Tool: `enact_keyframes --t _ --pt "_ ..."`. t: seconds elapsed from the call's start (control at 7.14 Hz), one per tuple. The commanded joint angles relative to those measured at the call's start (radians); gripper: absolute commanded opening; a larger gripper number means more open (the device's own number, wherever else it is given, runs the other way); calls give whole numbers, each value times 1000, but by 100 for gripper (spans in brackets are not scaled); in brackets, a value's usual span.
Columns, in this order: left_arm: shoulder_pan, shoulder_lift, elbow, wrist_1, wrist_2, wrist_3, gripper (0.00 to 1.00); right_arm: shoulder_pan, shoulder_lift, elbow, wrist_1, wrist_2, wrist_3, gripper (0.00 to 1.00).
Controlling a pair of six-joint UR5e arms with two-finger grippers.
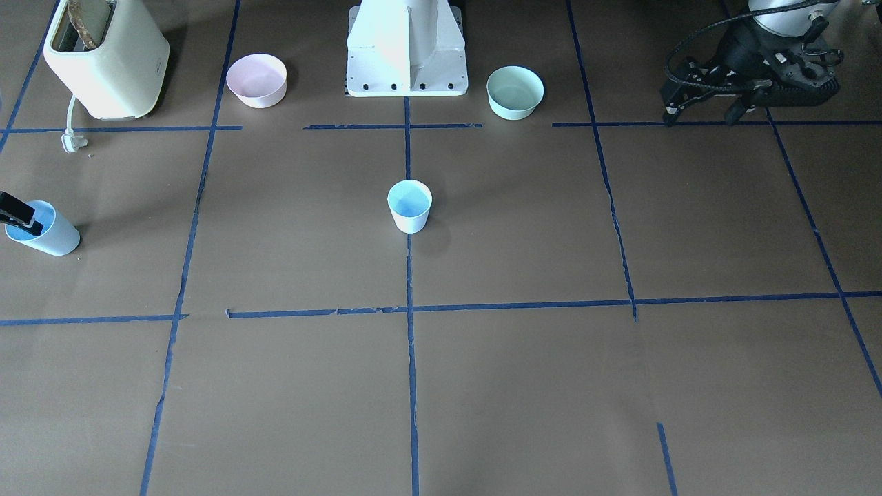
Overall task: Stack blue cups with both arms
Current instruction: 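Grasp the other light blue cup with the right gripper and lift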
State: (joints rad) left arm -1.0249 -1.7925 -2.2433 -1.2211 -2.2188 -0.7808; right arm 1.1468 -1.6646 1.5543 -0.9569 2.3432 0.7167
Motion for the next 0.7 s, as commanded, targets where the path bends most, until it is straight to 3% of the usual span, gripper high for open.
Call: enact_keyframes --t 0.0,0.28,0.56 --pt "-3 1 -1 0 -10 0 100 -7 12 1 -2 -5 -6 0" --pt "-1 1 5 0 -10 -1 100 -2 12 16 -2 5 -9 0" --pt "-24 -1 20 -2 -7 17 100 17 6 144 -20 36 1 0"
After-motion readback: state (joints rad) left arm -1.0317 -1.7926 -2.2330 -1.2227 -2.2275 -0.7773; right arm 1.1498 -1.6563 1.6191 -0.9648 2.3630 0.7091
